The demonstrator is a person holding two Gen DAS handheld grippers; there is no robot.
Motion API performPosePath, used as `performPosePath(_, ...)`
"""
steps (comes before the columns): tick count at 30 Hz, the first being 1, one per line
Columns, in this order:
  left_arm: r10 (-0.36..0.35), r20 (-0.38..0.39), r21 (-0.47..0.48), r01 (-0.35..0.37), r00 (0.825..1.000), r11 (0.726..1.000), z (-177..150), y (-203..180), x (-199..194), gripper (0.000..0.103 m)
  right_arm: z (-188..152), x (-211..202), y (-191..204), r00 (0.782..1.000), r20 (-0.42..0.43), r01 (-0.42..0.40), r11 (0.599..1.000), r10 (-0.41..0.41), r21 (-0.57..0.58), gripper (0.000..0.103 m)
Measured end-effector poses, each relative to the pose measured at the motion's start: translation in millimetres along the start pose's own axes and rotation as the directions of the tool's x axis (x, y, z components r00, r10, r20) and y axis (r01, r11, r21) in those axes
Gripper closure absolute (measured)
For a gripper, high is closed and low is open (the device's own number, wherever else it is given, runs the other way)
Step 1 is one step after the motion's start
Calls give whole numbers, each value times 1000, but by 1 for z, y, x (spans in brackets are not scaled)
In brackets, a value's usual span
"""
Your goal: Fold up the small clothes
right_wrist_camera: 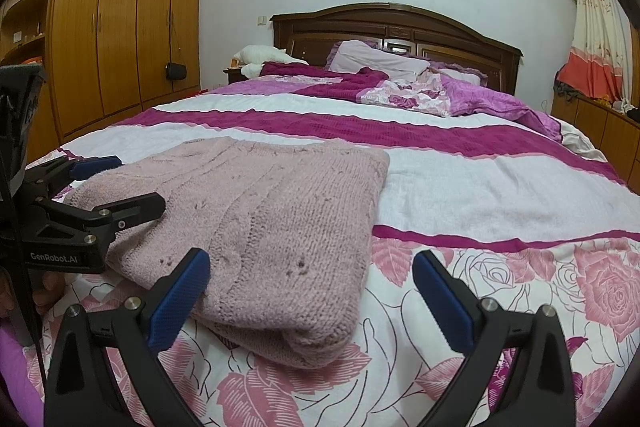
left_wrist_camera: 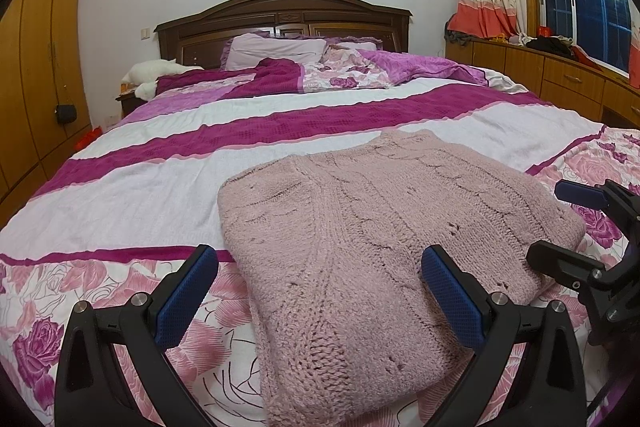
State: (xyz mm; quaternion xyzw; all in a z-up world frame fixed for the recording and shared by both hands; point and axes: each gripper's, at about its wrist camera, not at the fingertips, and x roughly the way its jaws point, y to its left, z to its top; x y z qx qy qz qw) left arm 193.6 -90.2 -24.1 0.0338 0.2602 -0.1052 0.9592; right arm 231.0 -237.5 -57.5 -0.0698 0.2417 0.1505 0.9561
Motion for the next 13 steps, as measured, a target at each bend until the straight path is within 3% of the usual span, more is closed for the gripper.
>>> performPosePath(13,10,1,3,-10,1000,1000,-3,0,2,19,-3,3,-5,1000,-8,-1,1000,1,-4,0)
